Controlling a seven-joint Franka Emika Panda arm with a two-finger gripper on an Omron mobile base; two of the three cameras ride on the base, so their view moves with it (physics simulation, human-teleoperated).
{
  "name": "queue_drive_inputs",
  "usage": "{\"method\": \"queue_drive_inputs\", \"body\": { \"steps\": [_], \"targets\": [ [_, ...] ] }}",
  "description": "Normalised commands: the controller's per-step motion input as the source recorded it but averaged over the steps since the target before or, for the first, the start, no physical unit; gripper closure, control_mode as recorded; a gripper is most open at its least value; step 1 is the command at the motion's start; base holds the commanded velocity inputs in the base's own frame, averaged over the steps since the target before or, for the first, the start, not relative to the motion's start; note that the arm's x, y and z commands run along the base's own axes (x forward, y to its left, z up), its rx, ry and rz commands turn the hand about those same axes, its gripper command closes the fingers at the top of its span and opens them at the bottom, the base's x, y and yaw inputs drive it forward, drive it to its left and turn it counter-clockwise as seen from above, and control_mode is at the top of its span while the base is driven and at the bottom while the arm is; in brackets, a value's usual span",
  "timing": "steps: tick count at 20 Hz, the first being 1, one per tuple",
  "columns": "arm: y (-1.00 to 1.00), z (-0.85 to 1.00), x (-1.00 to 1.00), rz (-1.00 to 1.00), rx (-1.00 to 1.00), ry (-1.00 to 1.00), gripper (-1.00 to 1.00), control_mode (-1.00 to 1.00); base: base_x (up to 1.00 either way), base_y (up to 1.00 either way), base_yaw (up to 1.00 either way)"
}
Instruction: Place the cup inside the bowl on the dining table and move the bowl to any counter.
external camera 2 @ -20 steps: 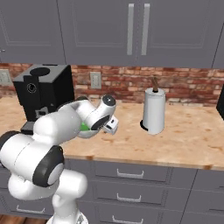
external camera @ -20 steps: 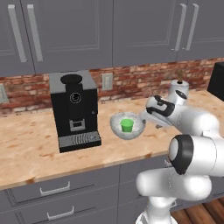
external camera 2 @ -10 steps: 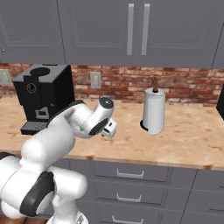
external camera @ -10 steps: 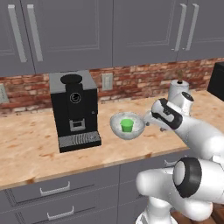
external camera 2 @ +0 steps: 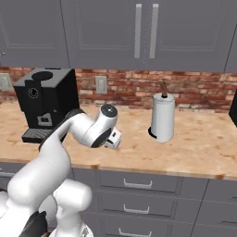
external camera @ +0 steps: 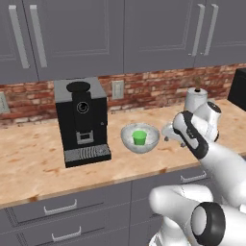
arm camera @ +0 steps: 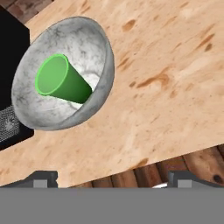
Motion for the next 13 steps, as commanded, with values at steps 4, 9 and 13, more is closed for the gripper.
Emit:
{"method": "queue_drive_inputs", "body": {
  "steps": [4, 9, 13],
  "targets": [
    [0.00, 0.10, -0.39, 0.01, 0.00, 0.00, -1.00, -1.00, 0.00, 0.00, 0.00],
    [0.00, 0.11, -0.30, 0.02, -0.01, 0.00, -1.00, -1.00, 0.00, 0.00, 0.00],
    [0.00, 0.11, -0.22, 0.01, -0.06, 0.00, -1.00, -1.00, 0.00, 0.00, 0.00]
  ]
}}
